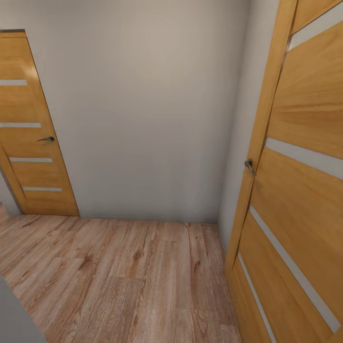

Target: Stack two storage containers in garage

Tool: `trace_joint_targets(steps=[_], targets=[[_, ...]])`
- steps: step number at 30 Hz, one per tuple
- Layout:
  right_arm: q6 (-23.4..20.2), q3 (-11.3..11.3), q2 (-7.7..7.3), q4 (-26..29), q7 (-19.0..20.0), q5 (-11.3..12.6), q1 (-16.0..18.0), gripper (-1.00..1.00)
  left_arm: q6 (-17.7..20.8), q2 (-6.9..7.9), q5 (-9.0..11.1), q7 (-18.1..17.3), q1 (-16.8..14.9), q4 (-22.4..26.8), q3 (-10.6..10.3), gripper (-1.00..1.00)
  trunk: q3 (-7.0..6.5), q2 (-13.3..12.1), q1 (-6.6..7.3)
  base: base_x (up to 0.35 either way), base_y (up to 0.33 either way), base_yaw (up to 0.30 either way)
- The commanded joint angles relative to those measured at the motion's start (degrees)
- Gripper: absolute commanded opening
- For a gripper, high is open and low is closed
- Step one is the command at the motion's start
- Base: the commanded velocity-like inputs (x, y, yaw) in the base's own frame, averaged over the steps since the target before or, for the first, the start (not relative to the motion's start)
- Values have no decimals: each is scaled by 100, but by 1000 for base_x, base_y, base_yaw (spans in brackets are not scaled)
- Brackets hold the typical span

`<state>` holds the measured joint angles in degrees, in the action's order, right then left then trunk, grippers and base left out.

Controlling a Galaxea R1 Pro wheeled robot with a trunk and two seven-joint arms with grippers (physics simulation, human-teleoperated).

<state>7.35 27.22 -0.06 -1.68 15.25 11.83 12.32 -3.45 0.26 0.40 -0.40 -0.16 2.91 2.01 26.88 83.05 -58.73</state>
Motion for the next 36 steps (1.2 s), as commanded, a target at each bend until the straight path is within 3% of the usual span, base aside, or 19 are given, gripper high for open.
trace_joint_targets(steps=[1,21,36], targets=[[22,47,-2,-17,23,62,7,100,-18,0,4,-4,-2,-1,19,100,5,3,0,0,0,0],[-5,47,-11,-17,13,37,7,100,-29,0,2,-8,-2,-1,20,100,5,3,0,1,0,0],[2,47,-8,-17,13,37,7,100,-24,0,3,-17,-2,-1,18,100,5,3,0,144,0,0]])
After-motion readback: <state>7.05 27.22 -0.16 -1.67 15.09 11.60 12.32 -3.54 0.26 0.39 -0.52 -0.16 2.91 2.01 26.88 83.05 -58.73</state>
